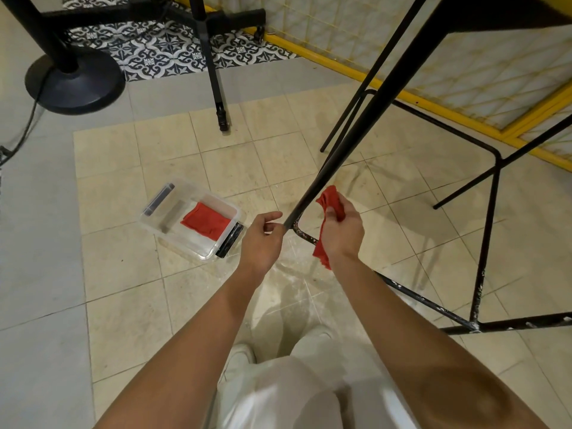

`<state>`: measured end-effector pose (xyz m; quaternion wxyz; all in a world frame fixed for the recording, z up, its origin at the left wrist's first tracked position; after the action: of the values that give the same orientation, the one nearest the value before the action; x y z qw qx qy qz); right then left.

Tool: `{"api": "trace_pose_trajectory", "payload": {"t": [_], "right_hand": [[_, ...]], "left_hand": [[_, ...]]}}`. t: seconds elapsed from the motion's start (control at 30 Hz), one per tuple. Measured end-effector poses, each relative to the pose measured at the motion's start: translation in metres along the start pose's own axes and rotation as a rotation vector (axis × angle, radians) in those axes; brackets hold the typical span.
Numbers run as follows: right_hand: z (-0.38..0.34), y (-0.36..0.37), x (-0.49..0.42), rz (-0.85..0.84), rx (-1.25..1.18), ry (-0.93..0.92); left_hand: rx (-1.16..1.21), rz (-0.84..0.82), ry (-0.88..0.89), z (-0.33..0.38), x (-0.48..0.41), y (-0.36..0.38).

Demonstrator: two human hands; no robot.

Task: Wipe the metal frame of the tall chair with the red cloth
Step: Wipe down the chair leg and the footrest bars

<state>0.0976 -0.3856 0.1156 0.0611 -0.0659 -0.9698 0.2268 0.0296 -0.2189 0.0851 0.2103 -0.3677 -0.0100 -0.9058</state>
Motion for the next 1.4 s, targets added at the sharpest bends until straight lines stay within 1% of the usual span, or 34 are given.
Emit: {"api": "trace_pose_trajectory", "payload": {"t": [0.07, 0.17, 0.27, 0.37, 0.5, 0.63, 0.67, 0.7, 0.8, 0.83, 0.87, 0.93, 1.03, 1.13, 1.23, 1.3, 1.4], "right_hand": [[0.000, 0.003, -0.019, -0.052, 0.084, -0.024], [-0.001, 0.018, -0.046, -0.192, 0.243, -0.068], [-0.010, 0.035, -0.062, -0.281, 0.412, -0.162], [-0.018, 0.052, -0.062, -0.393, 0.472, -0.279], [-0.009, 0.061, -0.047, -0.492, 0.571, -0.323], [-0.010, 0.065, -0.035, -0.651, 0.690, -0.478], [-0.011, 0.064, -0.037, -0.663, 0.705, -0.494], [-0.014, 0.061, -0.040, -0.640, 0.715, -0.497], [-0.022, 0.051, -0.053, -0.460, 0.671, -0.459], [-0.022, 0.051, -0.054, -0.438, 0.649, -0.451], [-0.022, 0.053, -0.053, -0.443, 0.636, -0.447], [-0.017, 0.058, -0.048, -0.513, 0.627, -0.445], [-0.011, 0.063, -0.036, -0.653, 0.656, -0.519], [-0.009, 0.060, -0.032, -0.725, 0.673, -0.572], [-0.010, 0.059, -0.032, -0.687, 0.744, -0.602], [-0.011, 0.059, -0.029, -0.624, 0.710, -0.582], [-0.012, 0.064, -0.012, -0.653, 0.686, -0.604]], "left_hand": [[0.010, 0.003, 0.009, 0.006, -0.004, 0.002], [0.044, -0.001, 0.007, 0.013, -0.012, 0.006], [0.043, 0.011, 0.011, 0.019, -0.020, 0.008], [0.025, 0.030, 0.013, 0.021, -0.027, 0.005], [0.036, 0.045, 0.013, 0.019, -0.032, 0.000], [0.056, 0.037, 0.012, 0.019, -0.032, 0.000], [0.056, 0.041, 0.011, 0.020, -0.032, -0.001], [0.056, 0.044, 0.008, 0.019, -0.032, 0.000], [0.041, 0.046, 0.004, 0.019, -0.032, 0.004], [0.030, 0.046, 0.006, 0.019, -0.031, 0.006], [0.019, 0.049, 0.010, 0.020, -0.032, 0.007], [0.007, 0.062, 0.007, 0.020, -0.033, 0.008], [0.026, 0.075, 0.005, 0.021, -0.033, 0.009], [0.036, 0.070, 0.007, 0.020, -0.032, 0.010], [0.037, 0.069, -0.009, 0.015, -0.030, 0.009], [0.040, 0.070, -0.015, 0.013, -0.029, 0.009], [0.026, 0.071, -0.007, 0.015, -0.028, 0.008]]}}
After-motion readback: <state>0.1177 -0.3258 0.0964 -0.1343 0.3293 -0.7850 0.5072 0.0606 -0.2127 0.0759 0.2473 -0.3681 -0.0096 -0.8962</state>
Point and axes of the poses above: each hand's wrist, its own x-axis away from the middle knuckle, its own y-axis out of the palm, z = x × y, the point moved 9 cm from there along -x, towards the middle knuckle, and after that the axes turned 13 degrees about -y, right-handed, at the moved point
